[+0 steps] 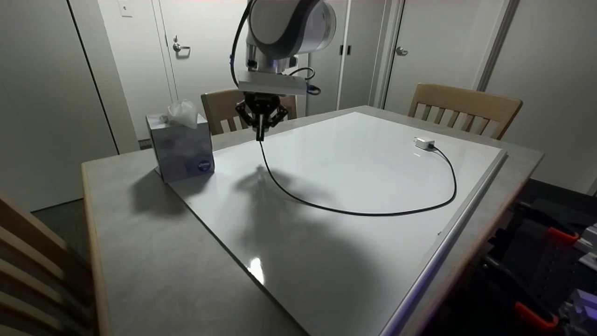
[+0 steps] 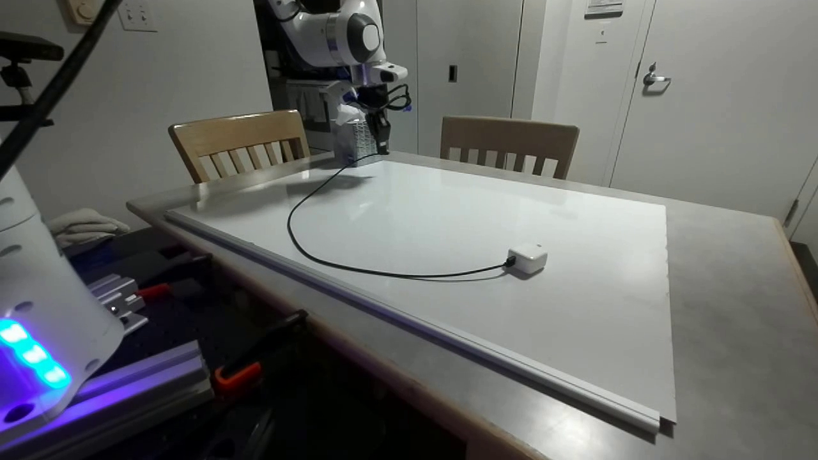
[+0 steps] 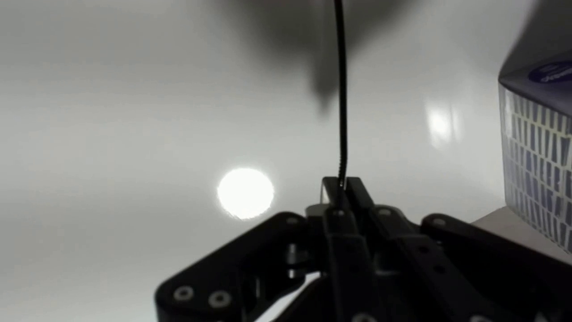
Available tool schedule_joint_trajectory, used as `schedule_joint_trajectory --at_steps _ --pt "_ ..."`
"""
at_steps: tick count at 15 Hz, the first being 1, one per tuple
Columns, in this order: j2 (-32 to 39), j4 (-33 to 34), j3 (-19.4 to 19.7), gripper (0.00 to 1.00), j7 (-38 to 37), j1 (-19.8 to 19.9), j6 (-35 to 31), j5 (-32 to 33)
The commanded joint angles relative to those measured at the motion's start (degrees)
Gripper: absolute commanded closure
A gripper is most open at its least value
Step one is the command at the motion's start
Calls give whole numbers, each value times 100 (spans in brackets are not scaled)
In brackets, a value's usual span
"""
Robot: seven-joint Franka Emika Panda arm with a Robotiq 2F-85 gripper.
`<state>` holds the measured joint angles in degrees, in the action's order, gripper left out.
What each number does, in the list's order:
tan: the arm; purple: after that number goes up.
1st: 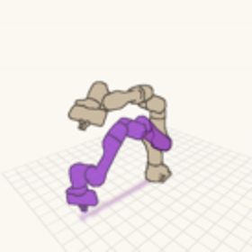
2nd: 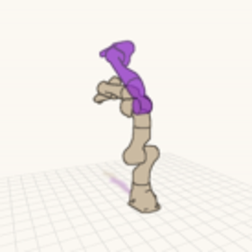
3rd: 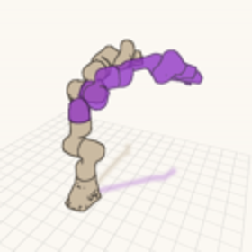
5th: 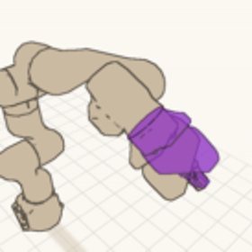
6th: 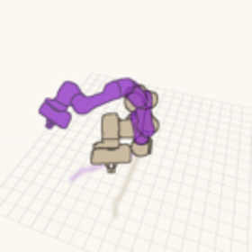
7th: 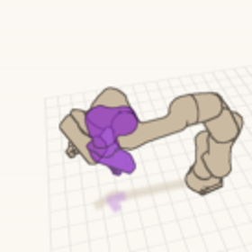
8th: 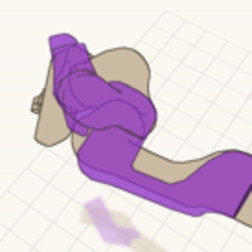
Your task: Unwind the charger cable and stretch it along the board
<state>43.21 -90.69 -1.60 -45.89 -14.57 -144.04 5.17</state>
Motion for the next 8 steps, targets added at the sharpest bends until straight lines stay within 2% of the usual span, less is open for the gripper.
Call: schedule_joint_trajectory --at_steps 1,6,7,8 --pt "107 232 -170 99 782 -2 163 -241" --pt "223 393 -544 99 2376 42 263 -486" --pt "220 360 -535 99 2505 38 291 -537" --pt "106 192 -314 94 2117 -143 84 -534"
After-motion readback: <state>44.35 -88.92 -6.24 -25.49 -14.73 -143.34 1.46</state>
